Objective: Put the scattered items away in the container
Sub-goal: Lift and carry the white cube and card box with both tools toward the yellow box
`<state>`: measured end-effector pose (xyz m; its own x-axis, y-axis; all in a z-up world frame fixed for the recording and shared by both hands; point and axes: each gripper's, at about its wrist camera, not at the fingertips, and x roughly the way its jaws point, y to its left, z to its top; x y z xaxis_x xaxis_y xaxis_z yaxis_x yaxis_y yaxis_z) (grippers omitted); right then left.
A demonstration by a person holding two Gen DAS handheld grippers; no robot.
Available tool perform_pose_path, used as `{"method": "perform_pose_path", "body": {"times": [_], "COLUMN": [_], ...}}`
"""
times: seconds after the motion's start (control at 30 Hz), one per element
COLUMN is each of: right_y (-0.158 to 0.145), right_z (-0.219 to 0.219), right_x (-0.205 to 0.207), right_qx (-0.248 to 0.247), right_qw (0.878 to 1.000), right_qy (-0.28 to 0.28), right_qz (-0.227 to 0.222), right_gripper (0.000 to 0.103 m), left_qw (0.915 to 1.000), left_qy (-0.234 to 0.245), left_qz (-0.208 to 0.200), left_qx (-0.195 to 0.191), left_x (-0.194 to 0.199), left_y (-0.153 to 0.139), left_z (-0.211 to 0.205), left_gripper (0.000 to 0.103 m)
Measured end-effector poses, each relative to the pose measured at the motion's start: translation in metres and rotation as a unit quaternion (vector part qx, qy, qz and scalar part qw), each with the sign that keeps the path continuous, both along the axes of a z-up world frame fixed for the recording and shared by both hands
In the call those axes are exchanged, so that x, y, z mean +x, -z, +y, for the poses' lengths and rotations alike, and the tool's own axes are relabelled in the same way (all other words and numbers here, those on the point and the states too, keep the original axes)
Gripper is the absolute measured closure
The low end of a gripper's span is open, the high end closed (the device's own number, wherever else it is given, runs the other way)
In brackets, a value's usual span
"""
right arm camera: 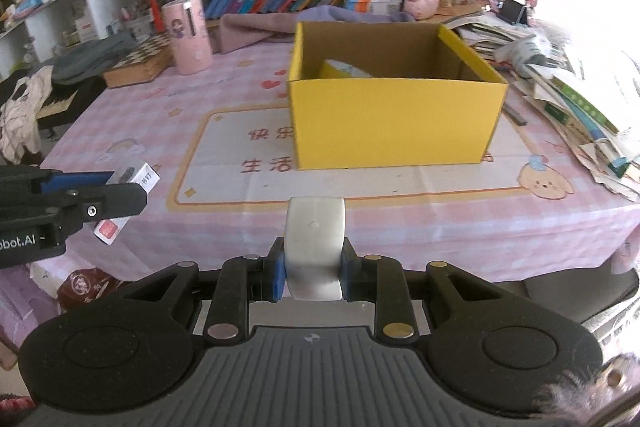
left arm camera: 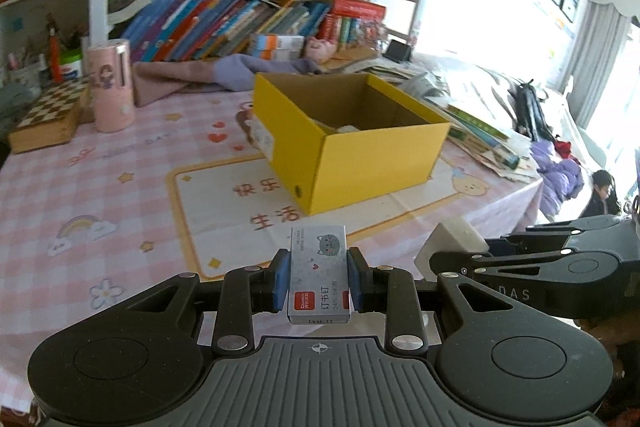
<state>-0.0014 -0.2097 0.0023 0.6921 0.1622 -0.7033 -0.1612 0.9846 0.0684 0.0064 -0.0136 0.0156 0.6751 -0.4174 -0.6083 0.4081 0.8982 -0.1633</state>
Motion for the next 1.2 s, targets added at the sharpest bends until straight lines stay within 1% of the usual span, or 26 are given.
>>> {"method": "perform_pose_path", "body": {"times": [0.63, 0.87, 1.2], "right_y": [-0.001, -0.001, -0.003], "right_z": [-0.051, -0.070, -0.085], "right_x": [0.012, 0.022, 0.046], "right_qx": [0.001, 0.011, 0.019], "right_qw": [0.999, 0.998, 0.998], "right_qy": [0.046, 0.057, 0.052], "right_qz": [0.005, -0.003, -0.016], "right_gripper": [0.079, 0.079, 0.079], "left_qw": [0.9984, 0.9968, 0.9967], "left_qy": [0.057, 0.078, 0.074], "left_qz": [0.002, -0.016, -0.029], "left_qx": [0.004, 0.011, 0.017], "left_x": [0.029, 0.039, 0.059], "left_y": [0.002, -0.004, -0.008], "left_z": [-0.057, -0.077, -0.093], "left_gripper": [0.075, 0.075, 0.075]}}
